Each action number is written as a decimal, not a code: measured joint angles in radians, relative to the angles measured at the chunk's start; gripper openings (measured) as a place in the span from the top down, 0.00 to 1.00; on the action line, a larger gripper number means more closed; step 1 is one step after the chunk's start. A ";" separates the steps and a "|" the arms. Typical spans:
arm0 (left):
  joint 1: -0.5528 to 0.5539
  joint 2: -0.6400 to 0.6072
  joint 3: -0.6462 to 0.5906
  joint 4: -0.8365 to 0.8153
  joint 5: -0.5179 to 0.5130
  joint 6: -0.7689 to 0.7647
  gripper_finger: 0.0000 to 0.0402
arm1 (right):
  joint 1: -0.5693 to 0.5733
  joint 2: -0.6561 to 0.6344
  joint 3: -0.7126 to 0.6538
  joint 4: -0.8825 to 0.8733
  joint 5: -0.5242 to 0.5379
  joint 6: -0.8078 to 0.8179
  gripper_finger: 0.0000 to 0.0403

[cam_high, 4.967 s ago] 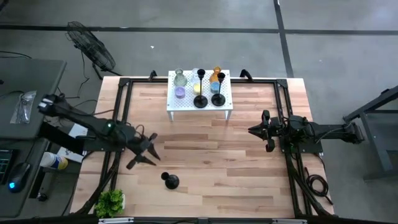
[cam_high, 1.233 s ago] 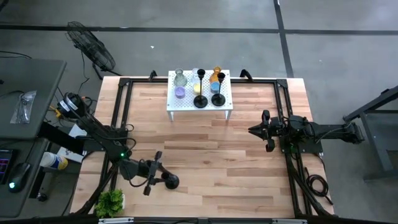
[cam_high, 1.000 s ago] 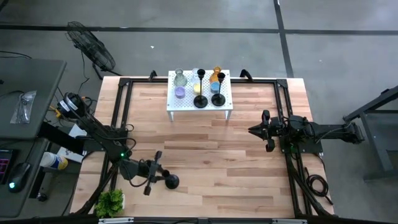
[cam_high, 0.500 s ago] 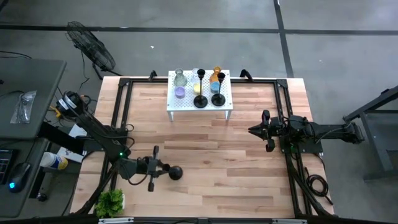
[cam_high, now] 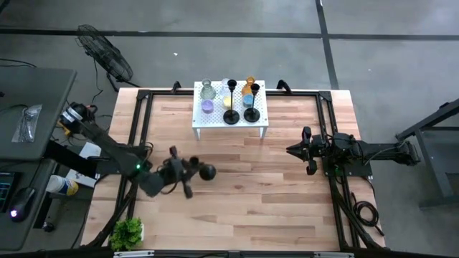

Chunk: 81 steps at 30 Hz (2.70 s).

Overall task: Pick & Place candle stick holders
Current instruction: Put the black candle holder on the shelf aligned with the other black candle holders

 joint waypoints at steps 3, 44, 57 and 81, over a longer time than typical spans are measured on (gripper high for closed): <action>0.070 -0.007 0.061 -0.085 -0.010 -0.019 0.98 | 0.000 0.000 0.000 0.000 0.000 0.000 0.90; 0.675 0.181 0.523 -0.604 0.035 -0.277 0.98 | 0.000 0.000 0.000 0.000 0.000 0.000 0.90; 0.711 0.181 0.523 -0.660 0.030 -0.307 0.98 | 0.000 0.000 0.000 0.000 0.000 0.000 0.90; 0.736 0.180 0.523 -0.659 0.061 -0.307 0.97 | 0.000 0.000 0.000 0.000 0.000 0.000 0.90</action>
